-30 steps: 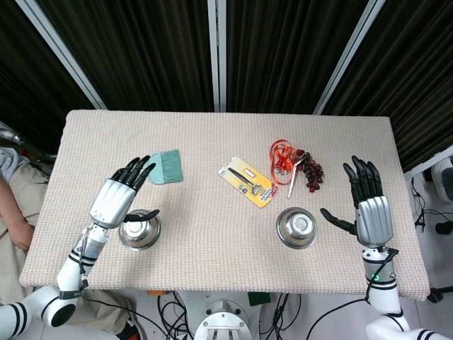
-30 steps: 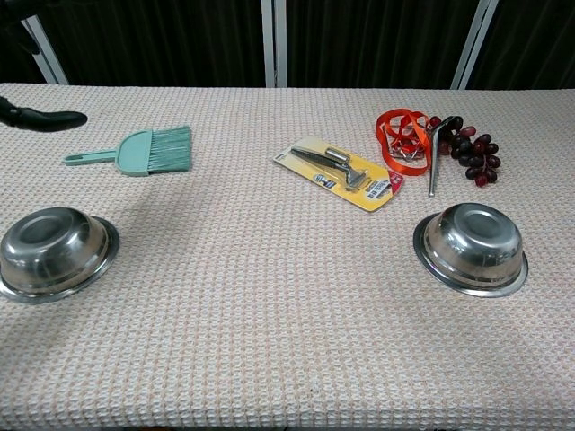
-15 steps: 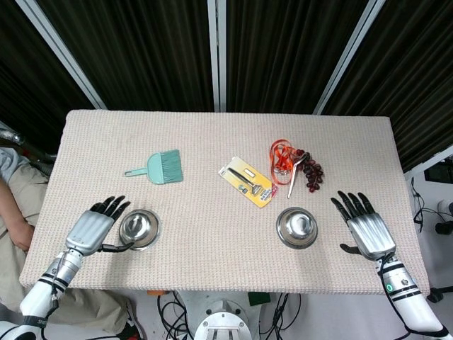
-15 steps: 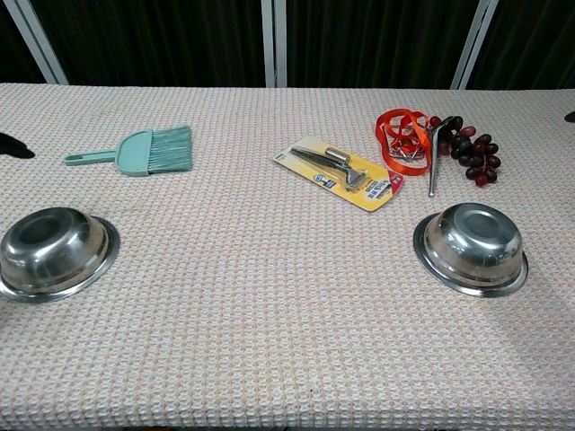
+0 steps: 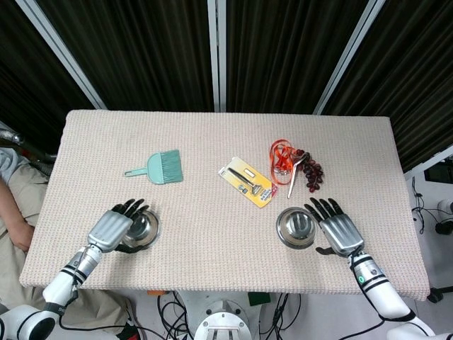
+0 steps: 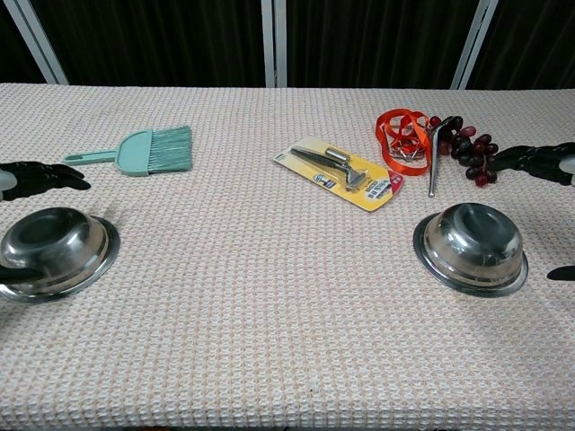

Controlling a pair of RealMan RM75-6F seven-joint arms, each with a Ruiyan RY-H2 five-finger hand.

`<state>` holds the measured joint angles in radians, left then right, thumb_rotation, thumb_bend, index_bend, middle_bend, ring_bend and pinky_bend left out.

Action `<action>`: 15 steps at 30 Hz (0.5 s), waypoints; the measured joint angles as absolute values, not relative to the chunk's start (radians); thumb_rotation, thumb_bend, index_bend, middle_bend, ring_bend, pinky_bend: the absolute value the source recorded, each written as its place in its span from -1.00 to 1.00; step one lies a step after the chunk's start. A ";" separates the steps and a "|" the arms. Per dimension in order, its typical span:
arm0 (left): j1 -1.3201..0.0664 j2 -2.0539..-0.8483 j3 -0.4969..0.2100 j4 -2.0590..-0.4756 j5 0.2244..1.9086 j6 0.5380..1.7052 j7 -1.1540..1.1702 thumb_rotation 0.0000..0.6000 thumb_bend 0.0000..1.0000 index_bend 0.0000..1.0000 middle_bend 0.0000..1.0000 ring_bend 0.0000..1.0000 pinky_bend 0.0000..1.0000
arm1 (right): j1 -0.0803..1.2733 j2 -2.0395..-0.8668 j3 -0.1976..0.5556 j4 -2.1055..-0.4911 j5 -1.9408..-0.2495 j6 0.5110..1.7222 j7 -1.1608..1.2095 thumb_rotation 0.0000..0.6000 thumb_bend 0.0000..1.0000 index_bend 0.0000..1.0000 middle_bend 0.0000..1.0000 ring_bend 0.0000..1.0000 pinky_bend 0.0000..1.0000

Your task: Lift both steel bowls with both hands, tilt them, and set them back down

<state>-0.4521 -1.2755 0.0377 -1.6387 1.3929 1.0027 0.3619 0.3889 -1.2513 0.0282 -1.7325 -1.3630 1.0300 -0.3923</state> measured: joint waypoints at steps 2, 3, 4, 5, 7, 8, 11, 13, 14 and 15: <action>-0.454 -1.288 0.037 -1.627 1.395 1.003 0.354 0.53 -0.61 -0.98 -1.00 -1.00 -0.58 | 0.402 -1.268 0.033 -1.719 -1.352 1.013 -0.383 1.00 -0.65 -1.00 -1.00 -1.00 -0.87; -0.455 -1.294 0.036 -1.624 1.398 1.004 0.348 0.56 -0.60 -0.98 -1.00 -1.00 -0.58 | 0.405 -1.273 0.034 -1.715 -1.347 1.005 -0.379 1.00 -0.65 -1.00 -1.00 -1.00 -0.87; -0.455 -1.298 0.037 -1.623 1.401 1.005 0.345 0.58 -0.60 -0.98 -1.00 -1.00 -0.58 | 0.410 -1.280 0.034 -1.710 -1.340 0.995 -0.372 1.00 -0.65 -1.00 -1.00 -1.00 -0.87; -0.456 -1.302 0.038 -1.621 1.403 1.004 0.344 0.60 -0.60 -0.98 -1.00 -1.00 -0.58 | 0.414 -1.285 0.034 -1.704 -1.336 0.988 -0.367 1.00 -0.65 -1.00 -1.00 -1.00 -0.87; -0.460 -1.306 0.040 -1.617 1.403 0.997 0.341 0.63 -0.58 -0.98 -1.00 -1.00 -0.58 | 0.422 -1.300 0.034 -1.686 -1.330 0.974 -0.355 1.00 -0.62 -1.00 -1.00 -1.00 -0.87; -0.462 -1.308 0.040 -1.615 1.401 0.993 0.338 0.66 -0.57 -0.98 -1.00 -1.00 -0.58 | 0.426 -1.307 0.034 -1.678 -1.329 0.970 -0.349 1.00 -0.60 -1.00 -1.00 -1.00 -0.87; -0.466 -1.310 0.037 -1.610 1.393 0.985 0.325 0.69 -0.52 -0.96 -1.00 -1.00 -0.58 | 0.435 -1.326 0.033 -1.658 -1.330 0.963 -0.329 1.00 -0.53 -1.00 -1.00 -1.00 -0.87; -0.471 -1.309 0.035 -1.608 1.394 0.983 0.315 0.73 -0.51 -0.94 -1.00 -1.00 -0.58 | 0.442 -1.332 0.030 -1.649 -1.329 0.958 -0.325 1.00 -0.51 -1.00 -1.00 -1.00 -0.87; -0.473 -1.308 0.035 -1.608 1.396 0.982 0.314 0.78 -0.51 -0.93 -1.00 -1.00 -0.58 | 0.444 -1.333 0.029 -1.647 -1.327 0.956 -0.327 1.00 -0.51 -1.00 -1.00 -1.00 -0.87; -0.476 -1.306 0.036 -1.612 1.401 0.979 0.315 0.85 -0.50 -0.92 -1.00 -1.00 -0.58 | 0.446 -1.335 0.029 -1.645 -1.325 0.954 -0.329 1.00 -0.51 -1.00 -1.00 -1.00 -0.87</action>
<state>-0.4762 -1.3060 0.0363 -1.6119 1.4005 0.9790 0.3145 0.4455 -1.3345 0.0286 -1.6454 -1.3245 0.9538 -0.3292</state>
